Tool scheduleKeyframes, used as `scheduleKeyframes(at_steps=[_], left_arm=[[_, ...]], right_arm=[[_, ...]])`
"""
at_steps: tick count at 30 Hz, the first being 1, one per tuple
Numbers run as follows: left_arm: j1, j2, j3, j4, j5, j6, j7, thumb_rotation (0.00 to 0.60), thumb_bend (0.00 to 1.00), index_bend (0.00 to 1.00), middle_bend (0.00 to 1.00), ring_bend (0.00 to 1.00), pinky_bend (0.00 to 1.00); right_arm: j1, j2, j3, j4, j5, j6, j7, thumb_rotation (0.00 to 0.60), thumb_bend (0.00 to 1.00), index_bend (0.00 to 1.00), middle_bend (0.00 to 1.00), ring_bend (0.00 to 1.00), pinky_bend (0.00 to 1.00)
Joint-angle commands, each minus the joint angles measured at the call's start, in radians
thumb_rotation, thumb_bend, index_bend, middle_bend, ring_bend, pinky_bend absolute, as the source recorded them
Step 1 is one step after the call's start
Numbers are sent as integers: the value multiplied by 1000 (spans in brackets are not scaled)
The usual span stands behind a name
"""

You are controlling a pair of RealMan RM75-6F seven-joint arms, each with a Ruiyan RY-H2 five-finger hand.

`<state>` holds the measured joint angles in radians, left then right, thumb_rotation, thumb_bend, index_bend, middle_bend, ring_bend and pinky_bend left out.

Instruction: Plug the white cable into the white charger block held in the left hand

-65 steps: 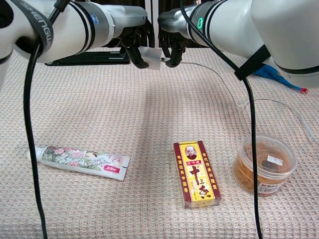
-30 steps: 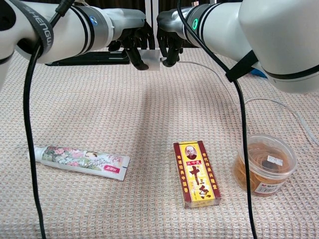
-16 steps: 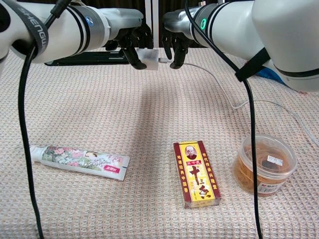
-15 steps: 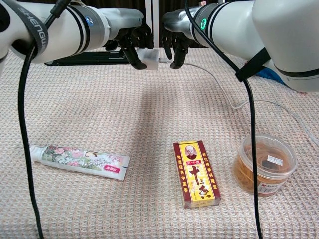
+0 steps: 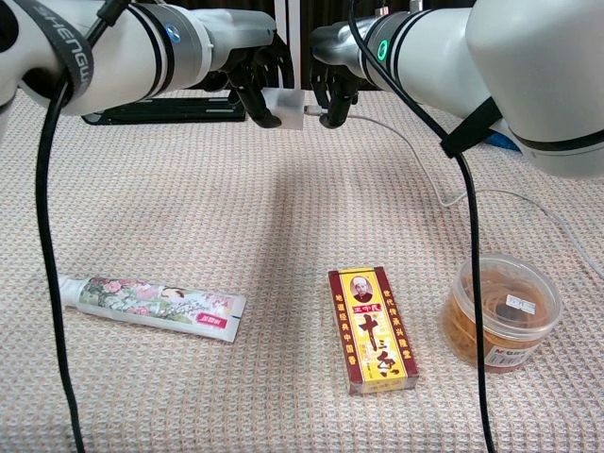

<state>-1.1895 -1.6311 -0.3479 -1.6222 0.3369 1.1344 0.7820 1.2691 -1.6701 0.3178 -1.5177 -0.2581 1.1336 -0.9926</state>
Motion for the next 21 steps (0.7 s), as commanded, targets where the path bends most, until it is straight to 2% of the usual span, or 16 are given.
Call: scheduleKeyframes(at_steps=[1, 17, 20, 21], left_arm=[[-2, -3, 1, 1, -2, 0, 2, 600, 308, 577, 560, 725, 857], [-6, -5, 6, -7, -5, 11, 14, 600, 308, 577, 560, 725, 857], [0, 0, 11, -9, 1, 10, 8, 600, 308, 576, 560, 724, 857], [2, 1, 12, -9, 3, 10, 6, 600, 308, 575, 560, 724, 857]], right_arm=[[2, -2, 1, 2, 1, 3, -3, 600, 490, 649, 526, 393, 286], [11, -18, 8, 4, 7, 13, -23, 600, 499, 652, 527, 393, 285], [3, -10, 4, -9, 2, 23, -22, 600, 434, 583, 523, 389, 284], [-1, -7, 3, -15, -1, 27, -20, 600, 372, 516, 511, 383, 283]])
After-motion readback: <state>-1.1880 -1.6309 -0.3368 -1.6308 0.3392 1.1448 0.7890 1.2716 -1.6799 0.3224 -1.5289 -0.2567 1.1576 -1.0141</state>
